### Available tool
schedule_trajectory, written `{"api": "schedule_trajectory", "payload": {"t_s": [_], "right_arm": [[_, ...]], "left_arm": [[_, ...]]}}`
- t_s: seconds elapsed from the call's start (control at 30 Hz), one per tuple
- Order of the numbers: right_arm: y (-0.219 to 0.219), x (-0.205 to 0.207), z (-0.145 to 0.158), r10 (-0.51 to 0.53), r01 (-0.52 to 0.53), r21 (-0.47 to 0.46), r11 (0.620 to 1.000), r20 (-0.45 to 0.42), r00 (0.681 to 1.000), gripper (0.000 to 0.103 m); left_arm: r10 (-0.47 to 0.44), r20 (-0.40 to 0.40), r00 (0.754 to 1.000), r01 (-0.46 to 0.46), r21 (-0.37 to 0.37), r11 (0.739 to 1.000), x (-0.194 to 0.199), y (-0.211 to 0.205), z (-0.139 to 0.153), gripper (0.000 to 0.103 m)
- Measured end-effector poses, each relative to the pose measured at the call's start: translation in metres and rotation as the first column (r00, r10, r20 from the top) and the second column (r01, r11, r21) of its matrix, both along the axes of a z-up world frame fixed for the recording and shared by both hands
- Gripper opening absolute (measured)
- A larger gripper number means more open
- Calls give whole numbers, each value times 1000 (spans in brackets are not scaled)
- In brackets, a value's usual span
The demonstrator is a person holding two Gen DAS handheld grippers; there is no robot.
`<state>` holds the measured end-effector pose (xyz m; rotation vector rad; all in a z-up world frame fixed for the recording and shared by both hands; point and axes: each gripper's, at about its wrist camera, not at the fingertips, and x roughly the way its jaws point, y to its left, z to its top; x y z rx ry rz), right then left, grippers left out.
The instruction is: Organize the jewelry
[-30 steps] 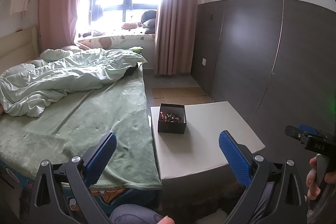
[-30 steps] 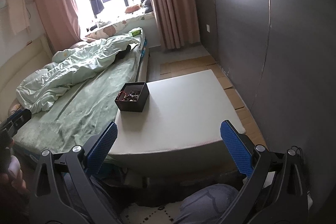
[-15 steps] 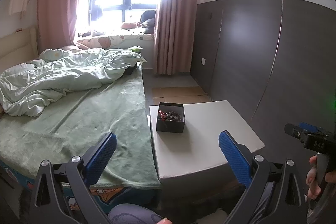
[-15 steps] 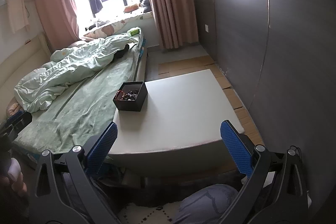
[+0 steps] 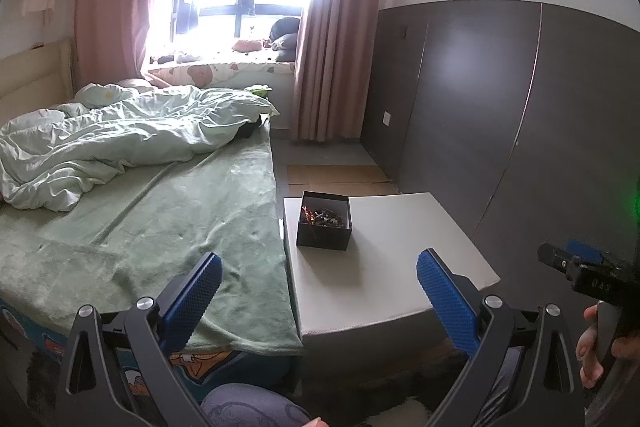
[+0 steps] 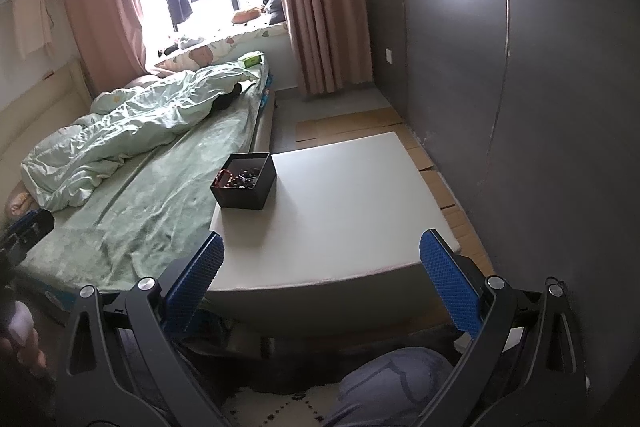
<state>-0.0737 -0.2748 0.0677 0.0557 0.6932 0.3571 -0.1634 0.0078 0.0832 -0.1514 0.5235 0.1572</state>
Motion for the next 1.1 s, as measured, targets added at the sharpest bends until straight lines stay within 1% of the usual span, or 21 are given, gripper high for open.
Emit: {"api": "schedule_trajectory", "payload": {"t_s": [0.3, 0.5, 1.1], "right_arm": [[7, -8, 0, 4, -3, -9, 1000, 17, 1000, 98], [8, -9, -1, -3, 3, -5, 1000, 13, 1000, 98], [7, -11, 2, -6, 6, -9, 1000, 13, 1000, 98]], "left_arm": [[3, 1, 1000, -3, -3, 1000, 0, 3, 0, 95], [-6, 5, 1000, 6, 5, 1000, -1, 1, -2, 95], [-7, 1, 1000, 7, -6, 1000, -4, 1, -3, 95]]}}
